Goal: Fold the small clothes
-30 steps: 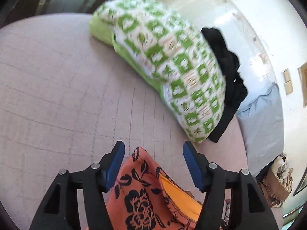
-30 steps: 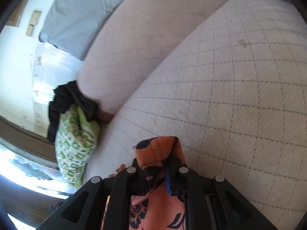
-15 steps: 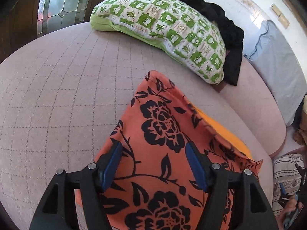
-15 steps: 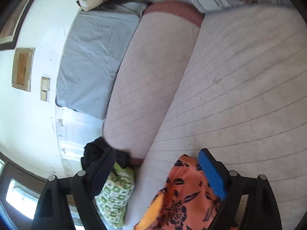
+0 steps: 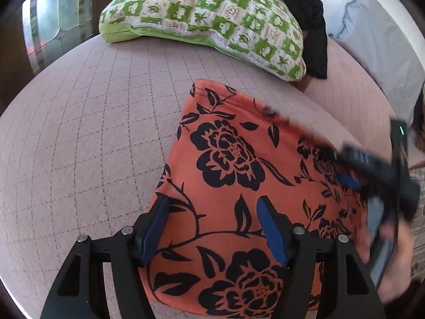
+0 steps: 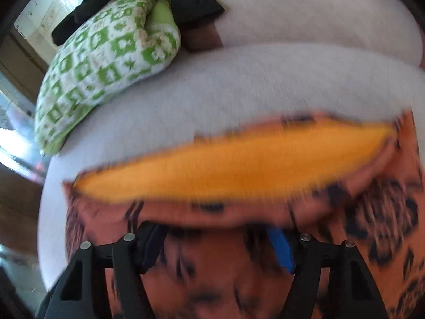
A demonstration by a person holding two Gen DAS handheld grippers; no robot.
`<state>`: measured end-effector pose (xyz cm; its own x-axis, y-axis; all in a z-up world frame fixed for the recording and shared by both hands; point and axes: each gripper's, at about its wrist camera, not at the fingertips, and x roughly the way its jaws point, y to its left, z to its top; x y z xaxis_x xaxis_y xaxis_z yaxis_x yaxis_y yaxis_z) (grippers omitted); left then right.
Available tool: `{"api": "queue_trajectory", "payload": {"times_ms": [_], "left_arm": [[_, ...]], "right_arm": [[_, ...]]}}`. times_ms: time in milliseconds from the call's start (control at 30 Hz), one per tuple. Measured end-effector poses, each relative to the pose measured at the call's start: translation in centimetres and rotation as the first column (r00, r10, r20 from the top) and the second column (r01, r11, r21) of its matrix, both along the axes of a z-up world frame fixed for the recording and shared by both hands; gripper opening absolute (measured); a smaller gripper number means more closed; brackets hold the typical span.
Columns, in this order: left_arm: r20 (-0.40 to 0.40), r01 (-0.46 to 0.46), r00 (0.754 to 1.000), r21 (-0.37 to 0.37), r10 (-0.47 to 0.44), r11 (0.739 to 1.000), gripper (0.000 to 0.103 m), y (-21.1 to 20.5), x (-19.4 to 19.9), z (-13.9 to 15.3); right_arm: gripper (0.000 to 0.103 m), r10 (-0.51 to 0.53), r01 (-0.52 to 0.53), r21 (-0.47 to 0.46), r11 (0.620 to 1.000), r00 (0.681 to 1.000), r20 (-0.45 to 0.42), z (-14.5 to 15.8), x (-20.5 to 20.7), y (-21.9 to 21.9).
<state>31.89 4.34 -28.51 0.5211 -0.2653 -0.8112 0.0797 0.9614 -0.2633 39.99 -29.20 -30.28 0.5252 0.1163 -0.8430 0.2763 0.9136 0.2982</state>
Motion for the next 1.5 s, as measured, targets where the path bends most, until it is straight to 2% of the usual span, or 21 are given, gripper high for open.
{"api": "queue_trajectory", "payload": {"times_ms": [100, 167, 233, 367, 433, 500, 533, 600, 633, 667, 700, 800, 900, 933, 1033, 1100, 1233, 1333, 1400, 1467, 1500], "left_arm": [[-0.007, 0.017, 1.0, 0.021, -0.017, 1.0, 0.069, -0.3, 0.6, 0.0], [-0.002, 0.007, 1.0, 0.021, -0.007, 1.0, 0.069, -0.2, 0.8, 0.2], [0.009, -0.014, 1.0, 0.018, 0.014, 1.0, 0.069, -0.1, 0.9, 0.6], [0.016, -0.013, 1.0, 0.027, 0.013, 1.0, 0.069, -0.4, 0.7, 0.9], [-0.005, -0.006, 1.0, 0.076, 0.006, 0.997, 0.069, -0.9, 0.9, 0.1], [-0.013, 0.004, 1.0, 0.19, -0.002, 0.982, 0.084, -1.7, 0.9, -0.9], [-0.041, 0.008, 0.999, 0.216, 0.001, 0.976, 0.086, -1.9, 1.0, -1.6], [-0.082, -0.018, 0.996, 0.115, 0.028, 0.993, 0.086, -0.6, 0.9, -2.3], [-0.094, -0.035, 0.995, 0.066, 0.041, 0.997, 0.086, 0.2, 0.6, -2.2], [-0.103, -0.038, 0.994, 0.034, 0.042, 0.999, 0.086, 1.0, 0.2, -1.9], [-0.103, -0.043, 0.994, 0.016, 0.044, 0.999, 0.086, 1.6, -0.4, -1.8], [-0.12, -0.094, 0.989, -0.081, 0.084, 0.992, 0.086, 4.1, -2.5, -1.7], [-0.143, -0.142, 0.983, -0.174, 0.118, 0.974, 0.086, 6.3, -5.5, -2.3], [-0.139, -0.15, 0.983, -0.212, 0.122, 0.966, 0.086, 6.5, -6.6, -2.3], [-0.17, -0.127, 0.983, -0.364, 0.068, 0.923, 0.086, 6.5, -7.9, -2.8], [-0.213, -0.119, 0.977, -0.468, 0.019, 0.876, 0.086, 6.1, -7.9, -3.7], [-0.241, -0.162, 0.97, -0.585, 0.021, 0.794, 0.086, 5.6, -6.8, -5.0], [-0.255, -0.231, 0.963, -0.643, 0.08, 0.73, 0.086, 5.8, -5.3, -5.7], [-0.237, -0.244, 0.965, -0.649, 0.113, 0.721, 0.086, 5.4, -4.4, -5.6], [-0.212, -0.233, 0.97, -0.649, 0.122, 0.725, 0.086, 4.8, -3.5, -5.4], [-0.194, -0.221, 0.973, -0.649, 0.122, 0.728, 0.086, 4.3, -3.0, -5.3]], "right_arm": [[0.073, -0.115, 0.113, 0.066, 0.991, 0.993, 0.033, 0.8, 1.9, -2.5], [0.073, -0.133, 0.126, 0.107, 0.986, 0.989, 0.064, 1.8, 1.2, -3.5], [0.073, -0.095, 0.083, 0.096, 0.992, 0.988, 0.122, 3.5, -1.1, -4.2], [0.073, -0.053, 0.044, 0.069, 0.997, 0.988, 0.146, 5.1, -8.3, -6.3], [0.073, -0.07, 0.06, 0.08, 0.995, 0.988, 0.134, 4.9, -12.2, -8.0], [0.071, -0.09, 0.082, 0.081, 0.993, 0.99, 0.107, 4.0, -16.2, -9.4], [0.069, -0.09, 0.084, 0.081, 0.993, 0.993, 0.073, 3.0, -17.4, -9.8], [0.064, -0.077, 0.08, 0.099, 0.992, 0.996, -0.036, 0.1, -19.8, -10.6], [0.049, -0.073, 0.076, 0.096, 0.993, 0.997, -0.027, -0.5, -21.1, -10.8], [0.042, -0.077, 0.076, 0.087, 0.993, 0.997, 0.001, -0.1, -22.1, -11.1], [0.042, -0.085, 0.085, 0.141, 0.986, 0.996, -0.006, 0.4, -23.3, -11.7], [0.045, -0.166, 0.153, 0.334, 0.93, 0.986, 0.013, 1.0, -26.8, -14.0], [0.069, -0.225, 0.168, 0.482, 0.86, 0.972, 0.064, 1.1, -31.0, -16.1], [0.077, -0.258, 0.189, 0.514, 0.837, 0.964, 0.065, 0.9, -32.0, -16.4], [0.079, -0.326, 0.233, 0.644, 0.729, 0.945, 0.027, -1.0, -33.1, -17.0], [0.079, -0.365, 0.28, 0.695, 0.662, 0.931, -0.027, -2.6, -33.5, -17.3], [0.078, -0.421, 0.34, 0.737, 0.585, 0.903, -0.083, -5.0, -33.2, -17.7], [0.078, -0.486, 0.34, 0.756, 0.558, 0.873, -0.034, -5.5, -31.5, -18.0], [0.079, -0.511, 0.345, 0.772, 0.535, 0.859, -0.03, -6.4, -30.0, -18.2], [0.081, -0.55, 0.349, 0.79, 0.504, 0.835, -0.018, -6.8, -29.2, -18.6], [0.081, -0.562, 0.333, 0.796, 0.506, 0.827, 0.012, -6.8, -28.5, -18.7]]}}
